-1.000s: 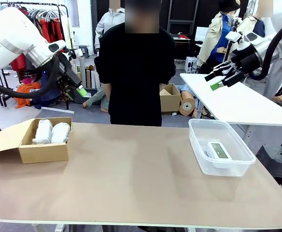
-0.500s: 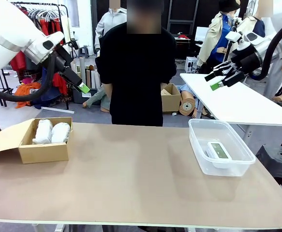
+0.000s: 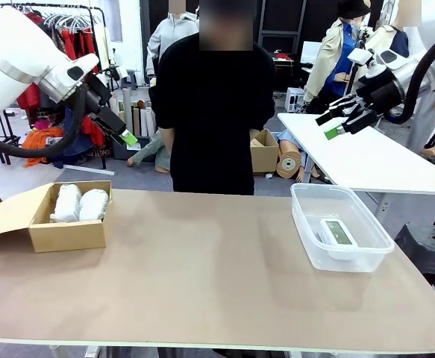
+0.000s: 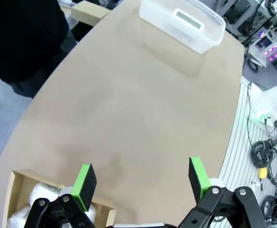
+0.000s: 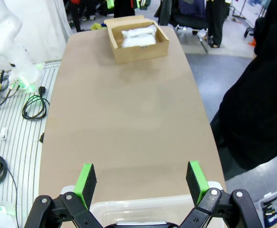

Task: Separate and place wrapped and unwrapped clocks.
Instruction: If the picked Digital clock is wrapped, place it in the Package Box ; if not, place it in the Organizing box.

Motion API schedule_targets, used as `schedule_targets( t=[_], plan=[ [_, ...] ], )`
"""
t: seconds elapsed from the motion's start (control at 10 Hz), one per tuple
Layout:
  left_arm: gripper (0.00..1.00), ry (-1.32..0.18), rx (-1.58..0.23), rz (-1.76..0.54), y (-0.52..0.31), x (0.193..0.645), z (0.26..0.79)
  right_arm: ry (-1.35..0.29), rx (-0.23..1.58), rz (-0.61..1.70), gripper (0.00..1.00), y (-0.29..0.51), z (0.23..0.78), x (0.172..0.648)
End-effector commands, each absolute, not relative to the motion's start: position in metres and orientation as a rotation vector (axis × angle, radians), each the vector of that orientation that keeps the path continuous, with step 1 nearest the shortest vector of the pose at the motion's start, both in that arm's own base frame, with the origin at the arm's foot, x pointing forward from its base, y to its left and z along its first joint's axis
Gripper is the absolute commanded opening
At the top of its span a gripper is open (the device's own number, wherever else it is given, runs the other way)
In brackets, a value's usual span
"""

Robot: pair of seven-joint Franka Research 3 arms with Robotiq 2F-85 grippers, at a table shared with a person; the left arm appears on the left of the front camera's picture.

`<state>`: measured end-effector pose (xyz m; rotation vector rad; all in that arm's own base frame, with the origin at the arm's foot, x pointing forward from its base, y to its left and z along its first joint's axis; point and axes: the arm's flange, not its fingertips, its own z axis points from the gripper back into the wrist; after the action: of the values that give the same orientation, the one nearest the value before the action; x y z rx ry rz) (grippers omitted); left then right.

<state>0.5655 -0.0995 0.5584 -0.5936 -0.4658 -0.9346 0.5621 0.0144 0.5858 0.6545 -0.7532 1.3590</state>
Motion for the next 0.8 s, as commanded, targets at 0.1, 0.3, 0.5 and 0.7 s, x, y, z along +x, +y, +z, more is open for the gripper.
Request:
schedule_targets(
  t=[0.1, 0.3, 0.5, 0.7],
  plan=[
    [1.0, -0.545, -0.558, -1.058, -0.091, 0.56, 0.557, -0.751, 0.648, 1.365, 1.0, 0.014, 0.587, 0.561],
    [1.0, -0.611, -0.584, -1.165, -0.082, 0.556, 0.558, -0.751, 0.648, 1.365, 1.0, 0.014, 0.587, 0.561],
    [1.0, -0.682, -0.633, -1.277, -0.079, 0.556, 0.555, -0.751, 0.648, 1.365, 1.0, 0.014, 0.587, 0.561],
    [1.0, -0.713, -0.684, -1.383, -0.074, 0.557, 0.563, -0.751, 0.648, 1.365, 1.0, 0.014, 0.587, 0.561]
  ],
)
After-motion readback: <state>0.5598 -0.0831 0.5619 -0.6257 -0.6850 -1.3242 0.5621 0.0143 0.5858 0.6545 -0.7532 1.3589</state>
